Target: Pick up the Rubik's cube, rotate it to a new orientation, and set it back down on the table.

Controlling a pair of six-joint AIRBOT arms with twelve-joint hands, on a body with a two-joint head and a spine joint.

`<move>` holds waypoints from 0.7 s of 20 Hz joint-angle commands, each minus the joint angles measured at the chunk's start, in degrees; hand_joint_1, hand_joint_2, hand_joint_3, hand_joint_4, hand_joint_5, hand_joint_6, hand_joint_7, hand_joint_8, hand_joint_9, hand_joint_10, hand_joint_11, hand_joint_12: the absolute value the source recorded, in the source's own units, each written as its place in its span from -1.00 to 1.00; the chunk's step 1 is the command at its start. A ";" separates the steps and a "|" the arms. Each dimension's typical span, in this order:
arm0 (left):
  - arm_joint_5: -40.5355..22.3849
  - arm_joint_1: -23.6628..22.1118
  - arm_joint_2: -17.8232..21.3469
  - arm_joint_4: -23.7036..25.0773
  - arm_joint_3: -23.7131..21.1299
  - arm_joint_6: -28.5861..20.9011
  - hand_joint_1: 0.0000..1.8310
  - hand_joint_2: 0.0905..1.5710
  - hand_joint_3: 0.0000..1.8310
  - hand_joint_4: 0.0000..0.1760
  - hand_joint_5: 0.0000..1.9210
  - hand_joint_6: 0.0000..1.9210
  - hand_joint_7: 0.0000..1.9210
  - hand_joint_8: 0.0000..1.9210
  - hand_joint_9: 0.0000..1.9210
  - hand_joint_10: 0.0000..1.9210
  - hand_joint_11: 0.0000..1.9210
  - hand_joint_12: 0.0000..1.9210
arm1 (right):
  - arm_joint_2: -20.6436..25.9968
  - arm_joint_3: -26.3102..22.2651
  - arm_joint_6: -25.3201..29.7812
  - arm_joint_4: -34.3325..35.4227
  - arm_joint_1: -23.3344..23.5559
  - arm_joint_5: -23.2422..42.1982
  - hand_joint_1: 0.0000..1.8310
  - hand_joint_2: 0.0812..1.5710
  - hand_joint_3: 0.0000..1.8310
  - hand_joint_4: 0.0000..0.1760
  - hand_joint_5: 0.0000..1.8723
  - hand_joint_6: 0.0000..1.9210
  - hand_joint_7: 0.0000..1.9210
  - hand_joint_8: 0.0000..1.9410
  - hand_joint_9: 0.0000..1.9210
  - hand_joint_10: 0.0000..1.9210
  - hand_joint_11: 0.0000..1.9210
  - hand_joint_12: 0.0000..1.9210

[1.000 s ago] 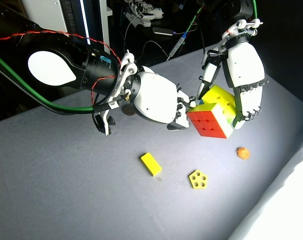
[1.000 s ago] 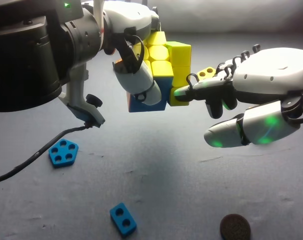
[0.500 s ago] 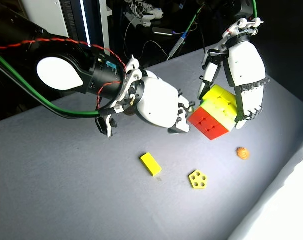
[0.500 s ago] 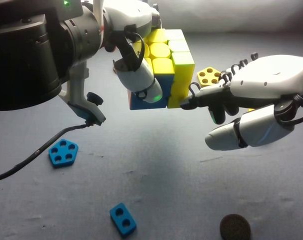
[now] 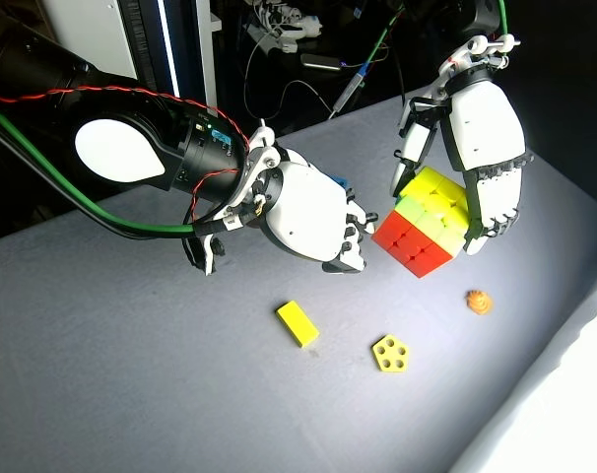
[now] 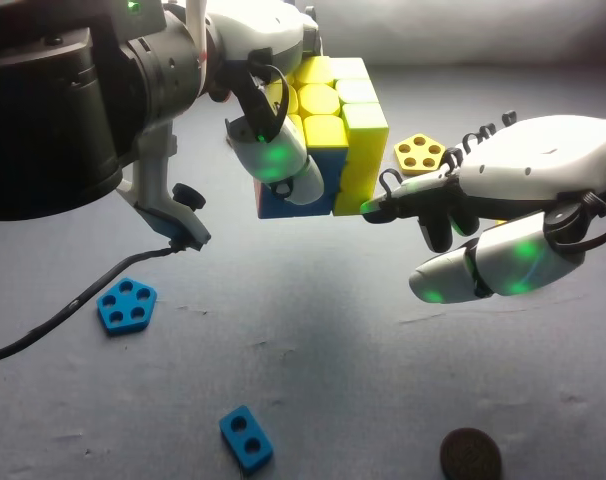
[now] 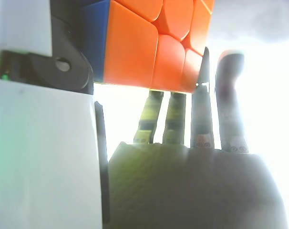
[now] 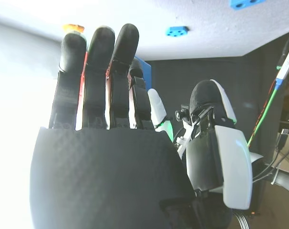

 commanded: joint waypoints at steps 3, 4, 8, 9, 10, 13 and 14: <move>3.35 -1.23 0.26 2.22 -0.02 -0.72 0.35 0.78 -1.00 -1.00 -0.48 0.73 -0.58 0.99 -0.54 1.00 -0.57 1.00 | -0.03 0.42 0.28 0.88 0.70 6.73 -0.85 0.58 -1.00 -1.00 -0.79 -0.99 -0.51 0.13 -0.59 0.68 -0.77 1.00; 3.35 -1.25 0.26 2.22 -0.02 -0.72 0.35 0.79 -1.00 -1.00 -0.50 0.75 -0.59 1.00 -0.54 1.00 -0.58 1.00 | -0.13 0.44 0.28 0.88 0.71 6.73 -0.86 0.58 -1.00 -1.00 -0.80 -0.99 -0.51 0.13 -0.59 0.68 -0.78 1.00; 3.34 -1.25 0.26 2.22 0.01 -0.72 0.34 0.79 -1.00 -1.00 -0.49 0.77 -0.60 0.99 -0.56 1.00 -0.61 1.00 | -0.51 0.59 0.28 0.88 1.05 6.74 -0.83 0.58 -1.00 -1.00 -0.79 -0.99 -0.51 0.15 -0.57 0.69 -0.76 1.00; 3.34 -1.25 0.26 2.22 0.01 -0.72 0.35 0.79 -1.00 -1.00 -0.48 0.75 -0.59 0.99 -0.55 1.00 -0.60 1.00 | -0.69 0.76 0.28 0.89 1.17 6.75 -0.83 0.57 -1.00 -1.00 -0.78 -0.99 -0.51 0.16 -0.58 0.70 -0.76 1.00; 3.34 -1.25 0.26 2.22 0.01 -0.72 0.34 0.79 -1.00 -1.00 -0.50 0.76 -0.58 0.98 -0.54 1.00 -0.58 1.00 | -1.05 1.14 0.28 0.90 1.29 6.74 -0.87 0.58 -1.00 -1.00 -0.81 -1.00 -0.52 0.16 -0.58 0.70 -0.76 1.00; 3.35 -1.23 0.26 2.23 0.01 -0.72 0.34 0.79 -1.00 -1.00 -0.50 0.77 -0.58 0.98 -0.54 1.00 -0.58 1.00 | -1.93 2.26 0.28 1.39 1.34 6.70 -0.82 0.58 -1.00 -1.00 -0.79 -0.98 -0.52 0.16 -0.59 0.70 -0.76 1.00; 3.35 -1.23 0.26 2.23 0.00 -0.72 0.34 0.79 -1.00 -1.00 -0.50 0.79 -0.58 0.97 -0.54 0.99 -0.59 1.00 | -2.16 2.58 0.28 1.40 1.34 6.64 -0.81 0.57 -1.00 -1.00 -0.78 -0.98 -0.50 0.15 -0.58 0.68 -0.75 1.00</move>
